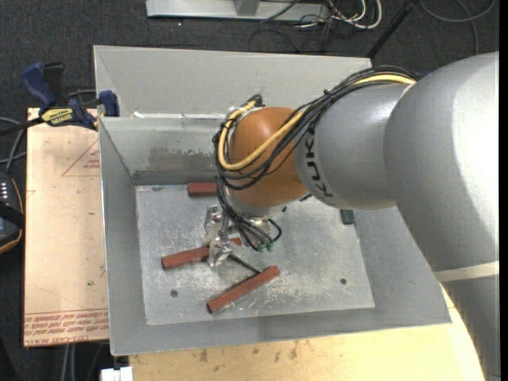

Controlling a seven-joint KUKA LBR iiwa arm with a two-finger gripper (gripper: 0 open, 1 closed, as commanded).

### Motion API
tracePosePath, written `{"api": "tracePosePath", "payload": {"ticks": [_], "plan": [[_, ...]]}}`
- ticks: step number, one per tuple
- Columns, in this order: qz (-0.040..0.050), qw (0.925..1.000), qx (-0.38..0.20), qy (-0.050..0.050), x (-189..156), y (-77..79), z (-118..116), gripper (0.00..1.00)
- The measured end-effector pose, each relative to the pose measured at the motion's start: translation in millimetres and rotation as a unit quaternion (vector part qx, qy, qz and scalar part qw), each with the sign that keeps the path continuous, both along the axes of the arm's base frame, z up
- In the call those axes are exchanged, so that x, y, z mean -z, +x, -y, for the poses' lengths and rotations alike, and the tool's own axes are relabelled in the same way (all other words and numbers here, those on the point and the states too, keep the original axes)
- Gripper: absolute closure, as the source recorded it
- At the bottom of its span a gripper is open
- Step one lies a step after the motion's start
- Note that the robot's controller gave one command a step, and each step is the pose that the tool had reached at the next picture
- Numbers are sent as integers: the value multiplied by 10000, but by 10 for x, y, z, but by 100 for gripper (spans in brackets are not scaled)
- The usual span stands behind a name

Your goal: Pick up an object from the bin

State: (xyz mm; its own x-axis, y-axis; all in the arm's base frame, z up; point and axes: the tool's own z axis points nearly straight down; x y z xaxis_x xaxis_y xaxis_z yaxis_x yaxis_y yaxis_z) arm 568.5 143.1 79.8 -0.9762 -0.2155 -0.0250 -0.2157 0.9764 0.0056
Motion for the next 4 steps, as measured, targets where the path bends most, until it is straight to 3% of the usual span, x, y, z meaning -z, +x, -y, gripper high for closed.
{"api": "tracePosePath", "payload": {"ticks": [1,2,3,4], "plan": [[0,10000,1,0,0,0,0,100],[-100,9999,-114,-46,-1201,198,-77,100],[-104,9999,-112,-47,-1199,196,-75,100],[-126,9982,-582,-56,-1517,163,29,100]]}}
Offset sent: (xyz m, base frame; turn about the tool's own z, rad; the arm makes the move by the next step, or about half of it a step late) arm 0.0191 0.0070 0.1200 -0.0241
